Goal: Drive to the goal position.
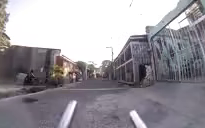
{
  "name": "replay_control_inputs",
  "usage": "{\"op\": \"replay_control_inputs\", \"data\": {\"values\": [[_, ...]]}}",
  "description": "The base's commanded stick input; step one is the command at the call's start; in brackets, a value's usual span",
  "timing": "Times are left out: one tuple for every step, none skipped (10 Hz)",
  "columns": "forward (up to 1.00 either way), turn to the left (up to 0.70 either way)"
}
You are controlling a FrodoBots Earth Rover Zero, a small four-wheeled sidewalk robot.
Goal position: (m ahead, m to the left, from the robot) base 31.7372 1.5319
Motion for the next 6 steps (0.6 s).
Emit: {"op": "replay_control_inputs", "data": {"values": [[0.70,0.00],[0.70,0.00],[0.70,0.00],[0.70,0.00],[0.70,0.00],[0.70,0.00]]}}
